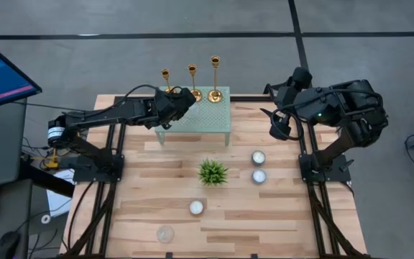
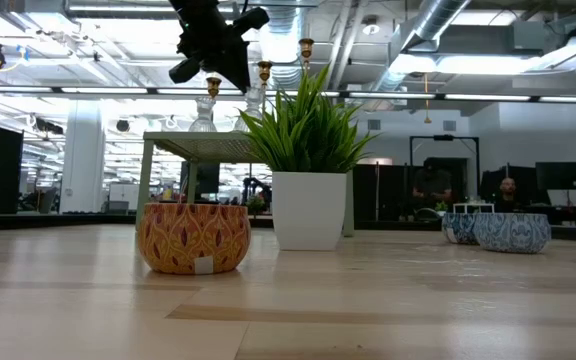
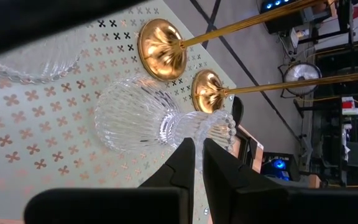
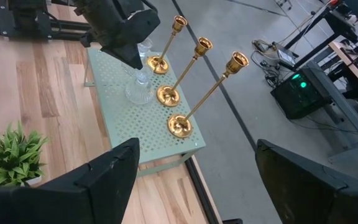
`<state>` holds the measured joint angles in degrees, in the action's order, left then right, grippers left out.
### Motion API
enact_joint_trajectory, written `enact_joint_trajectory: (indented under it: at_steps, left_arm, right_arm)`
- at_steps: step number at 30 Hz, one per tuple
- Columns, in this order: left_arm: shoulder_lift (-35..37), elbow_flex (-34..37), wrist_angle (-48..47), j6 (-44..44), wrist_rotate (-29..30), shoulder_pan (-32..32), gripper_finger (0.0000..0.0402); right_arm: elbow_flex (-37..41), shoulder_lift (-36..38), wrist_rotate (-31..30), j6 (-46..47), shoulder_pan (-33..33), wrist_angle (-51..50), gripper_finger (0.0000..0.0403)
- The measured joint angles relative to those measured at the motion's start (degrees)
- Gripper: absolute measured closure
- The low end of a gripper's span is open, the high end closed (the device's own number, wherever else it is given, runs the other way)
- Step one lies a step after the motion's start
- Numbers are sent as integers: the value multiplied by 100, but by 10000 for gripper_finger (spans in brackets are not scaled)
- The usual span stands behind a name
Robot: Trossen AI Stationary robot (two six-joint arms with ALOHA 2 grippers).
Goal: Pick & Place candle stick holders
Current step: Put the left glass candle holder on the shelf aligned with the other glass candle holder
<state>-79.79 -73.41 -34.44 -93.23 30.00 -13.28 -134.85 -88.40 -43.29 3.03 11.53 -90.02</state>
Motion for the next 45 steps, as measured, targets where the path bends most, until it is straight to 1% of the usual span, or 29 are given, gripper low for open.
enact_joint_trajectory:
  at_steps: [22,33,38,41,45]
  left_arm:
    - [-138,-9,72,1,-1,0,381]
    - [-113,-9,73,170,-22,0,381]
    - [-114,-9,93,387,-47,0,381]
    - [-114,-7,105,450,-89,0,369]
    - [-113,-4,102,488,-100,0,338]
  right_arm:
    - [0,0,0,-2,-2,0,92]
    - [0,0,2,-2,-2,0,92]
    - [0,0,2,-2,-2,0,92]
    - [0,0,2,-2,-2,0,92]
    - [0,0,2,-2,0,0,92]
